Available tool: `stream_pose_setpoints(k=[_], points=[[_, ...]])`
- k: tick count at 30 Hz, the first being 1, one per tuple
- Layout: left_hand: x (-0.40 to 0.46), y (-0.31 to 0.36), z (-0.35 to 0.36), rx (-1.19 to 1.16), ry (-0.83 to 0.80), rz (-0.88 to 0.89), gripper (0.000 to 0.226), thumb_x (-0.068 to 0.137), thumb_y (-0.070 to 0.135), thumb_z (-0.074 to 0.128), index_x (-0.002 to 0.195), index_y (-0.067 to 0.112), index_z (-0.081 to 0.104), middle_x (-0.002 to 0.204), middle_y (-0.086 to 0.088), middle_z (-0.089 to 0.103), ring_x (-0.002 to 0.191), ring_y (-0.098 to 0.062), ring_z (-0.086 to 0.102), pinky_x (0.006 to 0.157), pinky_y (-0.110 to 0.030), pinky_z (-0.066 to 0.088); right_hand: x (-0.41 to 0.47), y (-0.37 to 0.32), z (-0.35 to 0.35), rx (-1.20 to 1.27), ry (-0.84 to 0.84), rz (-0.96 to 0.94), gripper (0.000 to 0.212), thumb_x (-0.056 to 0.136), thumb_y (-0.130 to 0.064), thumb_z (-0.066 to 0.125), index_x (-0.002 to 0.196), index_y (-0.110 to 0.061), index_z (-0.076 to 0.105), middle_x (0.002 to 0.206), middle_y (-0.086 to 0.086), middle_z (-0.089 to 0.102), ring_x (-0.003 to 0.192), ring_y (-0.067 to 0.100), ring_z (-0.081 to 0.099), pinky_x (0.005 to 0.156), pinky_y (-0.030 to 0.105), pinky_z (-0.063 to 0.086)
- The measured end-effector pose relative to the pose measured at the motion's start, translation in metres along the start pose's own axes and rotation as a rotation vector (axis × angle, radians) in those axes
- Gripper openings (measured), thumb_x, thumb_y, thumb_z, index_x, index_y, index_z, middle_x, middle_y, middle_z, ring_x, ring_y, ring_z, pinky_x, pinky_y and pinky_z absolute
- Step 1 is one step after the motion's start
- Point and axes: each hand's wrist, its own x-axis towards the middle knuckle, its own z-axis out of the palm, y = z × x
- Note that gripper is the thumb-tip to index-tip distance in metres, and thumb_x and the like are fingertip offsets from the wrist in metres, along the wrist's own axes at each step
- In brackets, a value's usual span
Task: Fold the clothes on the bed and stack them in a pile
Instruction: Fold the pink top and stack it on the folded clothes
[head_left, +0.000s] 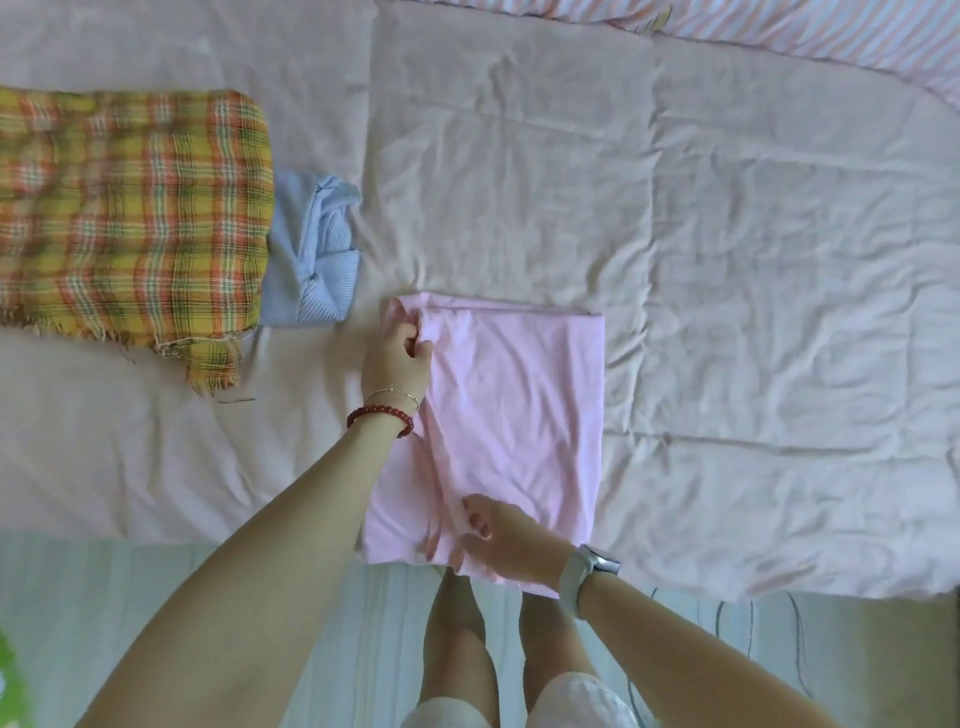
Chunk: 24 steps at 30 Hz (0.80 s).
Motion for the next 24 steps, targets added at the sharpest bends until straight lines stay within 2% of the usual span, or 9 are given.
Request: stream_pose_setpoints(k=[2,3,4,6,9,12,16,19,24], points=[[0.001,-0.002,-0.006,-0.028,-0.015,0.014,0.033,0.086,0.005,0.055,0.060,0.016,0.039,0.071,-0.014,0.058,0.070,-0.029,0.046,0.057,-0.027,0.025,-0.005,-0.010,0.014,0.281,-0.247,-0.037,0.046,0.094,-0.016,0.048,0.138,-0.026,0.039,0.128,-0.001,0.054,0.103,0.013,0.057,0.082,0.025,0.051],[0.001,-0.003,-0.009,-0.041,-0.027,0.004,0.034,0.086,0.006,0.056,0.059,0.017,0.037,0.062,-0.008,0.050,0.069,-0.025,0.043,0.057,-0.027,0.024,-0.006,-0.012,0.017,0.369,-0.262,-0.042,0.047,0.094,-0.014,0.047,0.139,-0.027,0.040,0.128,-0.004,0.055,0.097,0.008,0.057,0.078,0.021,0.052],[0.001,-0.004,-0.012,-0.053,-0.039,-0.023,0.035,0.086,0.007,0.056,0.058,0.017,0.037,0.058,-0.002,0.044,0.070,-0.022,0.042,0.057,-0.027,0.023,-0.004,-0.013,0.014,0.380,-0.172,-0.063,0.044,0.094,-0.012,0.046,0.136,-0.025,0.045,0.124,-0.005,0.058,0.091,0.005,0.058,0.078,0.021,0.053],[0.001,-0.006,-0.017,-0.059,-0.064,-0.038,0.029,0.086,0.008,0.057,0.062,0.016,0.043,0.057,0.005,0.041,0.071,-0.020,0.042,0.056,-0.026,0.026,0.003,-0.012,-0.001,0.287,0.197,-0.112,0.035,0.093,-0.007,0.044,0.125,-0.015,0.057,0.116,0.001,0.064,0.085,0.011,0.059,0.086,0.026,0.051],[0.003,-0.003,-0.016,-0.175,-0.084,-0.046,0.006,0.085,0.009,0.059,0.084,0.014,0.055,0.063,0.010,0.049,0.072,-0.015,0.049,0.056,-0.009,0.035,0.013,-0.005,-0.046,0.184,0.692,-0.124,0.032,0.089,0.002,0.045,0.114,-0.007,0.063,0.109,0.009,0.065,0.093,0.022,0.059,0.086,0.020,0.041],[0.008,0.003,-0.010,-0.270,-0.059,-0.023,0.010,0.084,0.009,0.059,0.090,0.017,0.057,0.066,0.006,0.052,0.065,-0.011,0.048,0.056,-0.008,0.036,0.021,0.002,-0.096,0.031,0.914,-0.091,0.035,0.087,0.002,0.045,0.118,-0.006,0.060,0.119,0.016,0.057,0.110,0.032,0.051,0.093,0.031,0.037],[0.015,0.006,-0.003,-0.267,0.027,-0.010,0.009,0.086,0.009,0.059,0.093,0.007,0.062,0.064,0.011,0.049,0.069,-0.013,0.048,0.058,-0.012,0.035,0.027,0.011,-0.137,-0.212,0.906,0.017,0.044,0.088,-0.006,0.046,0.131,-0.014,0.049,0.135,0.011,0.043,0.122,0.032,0.037,0.099,0.041,0.034],[0.018,0.003,-0.002,-0.198,-0.042,-0.005,0.007,0.085,0.014,0.060,0.089,0.009,0.058,0.064,0.006,0.046,0.070,-0.017,0.045,0.061,-0.023,0.036,0.033,0.013,-0.152,-0.312,0.845,0.030,0.047,0.090,-0.011,0.045,0.136,-0.020,0.043,0.141,0.004,0.038,0.127,0.029,0.031,0.100,0.043,0.032],[0.021,0.005,-0.013,-0.066,-0.105,0.062,0.011,0.085,0.013,0.060,0.081,0.002,0.060,0.061,0.002,0.044,0.065,-0.017,0.044,0.061,-0.023,0.031,0.046,0.008,-0.170,-0.364,0.795,0.013,0.040,0.093,-0.017,0.043,0.133,-0.020,0.047,0.132,0.005,0.048,0.127,0.027,0.031,0.099,0.041,0.029]])
